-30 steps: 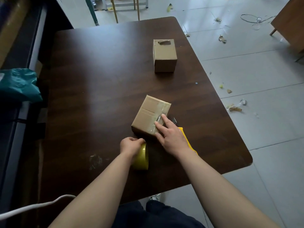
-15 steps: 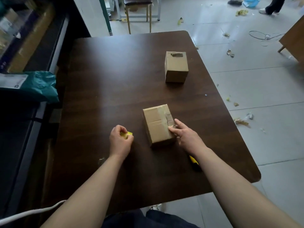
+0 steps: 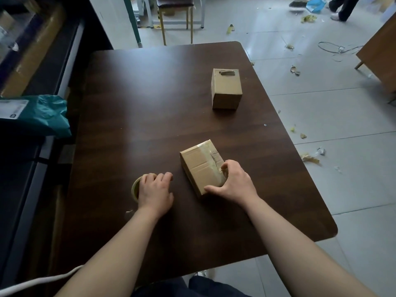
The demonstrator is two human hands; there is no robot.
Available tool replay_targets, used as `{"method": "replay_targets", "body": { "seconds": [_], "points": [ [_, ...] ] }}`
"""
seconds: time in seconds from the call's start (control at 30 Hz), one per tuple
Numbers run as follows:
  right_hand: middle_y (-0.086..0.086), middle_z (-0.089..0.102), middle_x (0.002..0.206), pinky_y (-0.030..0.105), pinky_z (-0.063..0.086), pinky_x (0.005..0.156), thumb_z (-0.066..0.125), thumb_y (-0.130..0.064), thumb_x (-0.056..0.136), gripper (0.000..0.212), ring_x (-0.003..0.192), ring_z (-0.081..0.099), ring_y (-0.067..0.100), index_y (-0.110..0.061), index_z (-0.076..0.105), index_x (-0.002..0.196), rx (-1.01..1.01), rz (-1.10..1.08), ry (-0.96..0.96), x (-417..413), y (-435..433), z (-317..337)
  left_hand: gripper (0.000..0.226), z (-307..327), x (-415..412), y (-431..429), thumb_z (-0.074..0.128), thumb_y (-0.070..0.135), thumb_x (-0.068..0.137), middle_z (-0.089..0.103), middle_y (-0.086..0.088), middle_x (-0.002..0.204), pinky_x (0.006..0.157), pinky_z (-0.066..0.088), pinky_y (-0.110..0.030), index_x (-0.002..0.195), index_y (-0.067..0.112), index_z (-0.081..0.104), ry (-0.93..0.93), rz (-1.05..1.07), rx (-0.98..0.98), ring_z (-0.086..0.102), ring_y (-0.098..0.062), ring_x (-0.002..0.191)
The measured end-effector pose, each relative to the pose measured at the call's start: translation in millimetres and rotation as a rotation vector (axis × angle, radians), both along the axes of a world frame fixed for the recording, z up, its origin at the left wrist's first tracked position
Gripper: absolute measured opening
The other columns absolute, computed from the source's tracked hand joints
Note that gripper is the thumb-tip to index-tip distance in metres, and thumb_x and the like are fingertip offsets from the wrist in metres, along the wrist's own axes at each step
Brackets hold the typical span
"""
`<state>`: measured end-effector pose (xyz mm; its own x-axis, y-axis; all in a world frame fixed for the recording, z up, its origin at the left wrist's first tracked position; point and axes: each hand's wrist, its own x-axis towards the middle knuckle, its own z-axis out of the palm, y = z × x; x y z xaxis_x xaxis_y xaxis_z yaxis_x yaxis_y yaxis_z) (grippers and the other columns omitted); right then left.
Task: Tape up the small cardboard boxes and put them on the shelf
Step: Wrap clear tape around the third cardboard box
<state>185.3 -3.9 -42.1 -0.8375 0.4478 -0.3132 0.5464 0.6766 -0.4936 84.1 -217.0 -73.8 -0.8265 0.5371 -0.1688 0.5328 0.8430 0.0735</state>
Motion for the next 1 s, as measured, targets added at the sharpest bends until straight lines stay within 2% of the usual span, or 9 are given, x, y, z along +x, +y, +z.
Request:
{"method": "replay_targets", "body": {
  "seconds": [0.1,0.2,0.27,0.43,0.63,0.77,0.87,0.93,1.0],
  "points": [
    [-0.007,0.044,0.122,0.035,0.035,0.106,0.079,-0.067,0.051,0.09,0.117,0.046,0.014,-0.022,0.04,0.118,0.044,0.003,0.017,0,-8,-8,0.05,2,-5,16,0.058,0.029,0.089,0.049,0.0,0.138,0.11,0.029,-0.036,0.137,0.021,0.044,-0.11,0.12,0.247,0.042,-0.021,0.129],
    [-0.006,0.044,0.128,0.033,0.028,0.111,0.08,-0.067,0.05,0.097,0.125,0.042,0.015,-0.023,0.037,0.125,0.043,0.016,0.026,-1,-4,-11,0.069,5,-19,40,0.048,0.009,0.092,0.021,-0.004,0.159,0.119,0.015,-0.032,0.153,0.015,0.017,-0.412,0.206,0.505,0.018,-0.02,0.147],
    [-0.005,0.044,0.134,0.035,0.024,0.116,0.08,-0.067,0.05,0.104,0.131,0.037,0.016,-0.024,0.033,0.133,0.043,0.062,0.006,-1,3,-10,0.069,8,-25,51,0.046,0.007,0.092,0.025,-0.006,0.158,0.117,0.017,-0.03,0.153,0.015,0.015,-0.532,0.248,0.558,0.021,-0.022,0.145],
    [-0.003,0.02,0.158,0.039,0.008,0.121,0.086,-0.052,0.058,0.118,0.149,0.003,0.016,-0.027,0.018,0.152,-0.045,0.268,-0.175,1,23,-1,0.038,17,-12,44,0.062,0.041,0.087,0.057,-0.005,0.109,0.089,0.047,-0.038,0.115,0.016,0.055,-0.28,0.38,0.479,0.056,-0.025,0.101],
    [-0.002,0.01,0.162,0.034,0.015,0.121,0.078,-0.021,0.077,0.096,0.149,0.008,0.017,-0.024,0.02,0.154,-0.112,0.246,-0.206,5,40,14,0.037,15,25,17,0.064,0.055,0.083,0.062,0.003,0.086,0.062,0.047,-0.029,0.089,0.02,0.053,-0.422,0.443,0.354,0.057,-0.011,0.074],
    [0.005,0.017,0.161,0.022,0.005,0.119,0.05,-0.008,0.09,0.066,0.148,0.012,0.018,-0.011,0.027,0.151,0.01,0.207,0.093,17,14,4,0.046,9,39,19,0.06,0.048,0.087,0.056,-0.003,0.117,0.089,0.048,-0.034,0.118,0.014,0.052,-0.175,0.299,0.415,0.055,-0.02,0.104],
    [0.008,0.011,0.161,0.023,-0.007,0.117,0.022,-0.025,0.096,0.059,0.15,0.003,0.018,-0.008,0.018,0.152,0.094,0.375,0.16,13,-20,-10,0.064,8,42,35,0.023,0.046,0.094,0.026,-0.005,0.157,0.118,0.015,-0.04,0.15,0.016,0.029,-0.049,-0.078,0.322,0.019,-0.022,0.147],
    [0.004,-0.004,0.162,0.025,-0.013,0.117,0.005,-0.035,0.094,0.064,0.147,-0.012,0.013,-0.011,0.005,0.153,0.149,0.456,0.086,9,-31,-20,0.069,4,42,41,-0.005,0.051,0.088,-0.007,0.004,0.162,0.119,-0.009,-0.037,0.152,0.023,-0.004,-0.104,-0.226,0.144,-0.016,-0.013,0.146],
    [0.0,-0.014,0.16,0.027,-0.017,0.116,-0.009,-0.044,0.092,0.066,0.143,-0.023,0.011,-0.015,-0.006,0.152,0.23,0.479,0.044,10,-29,-30,0.07,-1,39,39,-0.016,0.054,0.084,-0.024,0.008,0.157,0.118,-0.016,-0.04,0.149,0.027,-0.019,-0.132,-0.249,0.03,-0.03,-0.01,0.141]
  ]
}}
